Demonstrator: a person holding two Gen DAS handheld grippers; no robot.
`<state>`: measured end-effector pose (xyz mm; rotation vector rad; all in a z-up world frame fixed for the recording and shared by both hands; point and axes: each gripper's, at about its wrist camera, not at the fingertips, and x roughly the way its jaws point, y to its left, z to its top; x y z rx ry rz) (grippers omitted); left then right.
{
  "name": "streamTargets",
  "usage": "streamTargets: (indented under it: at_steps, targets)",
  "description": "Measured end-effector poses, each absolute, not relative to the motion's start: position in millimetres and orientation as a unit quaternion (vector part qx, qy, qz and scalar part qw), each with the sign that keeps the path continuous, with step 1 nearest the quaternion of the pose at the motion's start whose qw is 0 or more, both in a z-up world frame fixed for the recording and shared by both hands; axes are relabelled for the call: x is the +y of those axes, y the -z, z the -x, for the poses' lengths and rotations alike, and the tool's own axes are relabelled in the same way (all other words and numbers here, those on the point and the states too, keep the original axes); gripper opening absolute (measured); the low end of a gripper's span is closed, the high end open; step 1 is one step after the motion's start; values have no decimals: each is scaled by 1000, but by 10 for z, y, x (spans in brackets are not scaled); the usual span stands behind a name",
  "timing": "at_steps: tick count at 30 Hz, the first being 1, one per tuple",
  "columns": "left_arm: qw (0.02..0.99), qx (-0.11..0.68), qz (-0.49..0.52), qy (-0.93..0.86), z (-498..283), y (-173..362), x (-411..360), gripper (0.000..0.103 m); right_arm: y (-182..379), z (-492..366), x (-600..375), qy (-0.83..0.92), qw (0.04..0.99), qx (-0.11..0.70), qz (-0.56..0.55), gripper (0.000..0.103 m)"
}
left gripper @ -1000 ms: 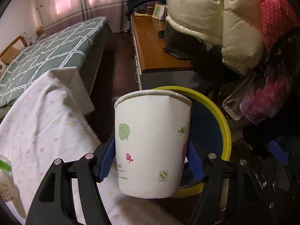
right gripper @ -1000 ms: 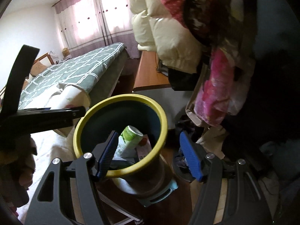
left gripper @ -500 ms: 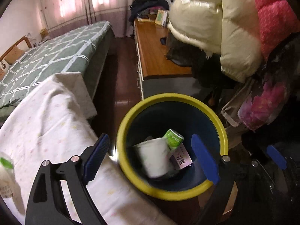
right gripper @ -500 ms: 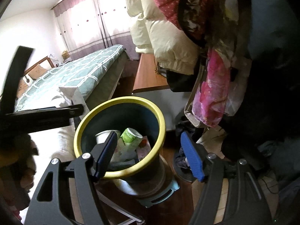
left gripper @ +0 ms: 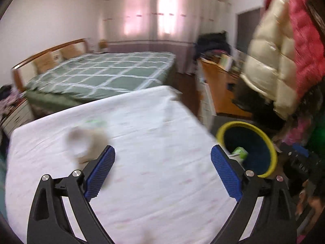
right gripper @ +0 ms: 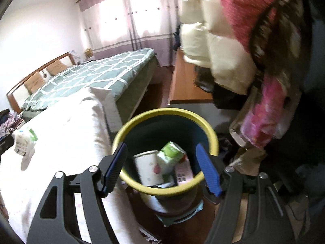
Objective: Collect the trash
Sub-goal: 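Carry the paper cup with the left tool into the bin and open, then move the right tool to the white yogurt bottle and close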
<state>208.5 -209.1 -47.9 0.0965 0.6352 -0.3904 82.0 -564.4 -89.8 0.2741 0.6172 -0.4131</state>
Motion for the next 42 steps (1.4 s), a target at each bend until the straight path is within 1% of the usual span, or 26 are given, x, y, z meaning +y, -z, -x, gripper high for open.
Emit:
streamTargets:
  at_steps: [9,14,20,23,31,35,42]
  targets:
    - [957,286,11,49,-2037,495,-564,96,699,-1323,-4810,120,941,305,-88,68]
    - [957,286,35,-24,-2062,620,131,96,596,-1625,-4268,71,948,304,-62,68]
    - [950,293,78,-76,-2055,744,784,96,556,-1935,-3615,12,950,311,-34,68]
    - [948,289,97,-94,-2008,771,977,97,538,-2075,-3304,-22,949,312,-23,68]
    - [940,306,106,-109,-2087,898,969,97,564,-2360,-2679,-81,946,312,17,75]
    - [941,300,106,-114,-2059,892,966,97,688,-2610,-2448,-85,939,331,32,79]
    - [940,304,110,-108,-2072,906,934,97,936,-2870,-2234,-66,929,360,53,81]
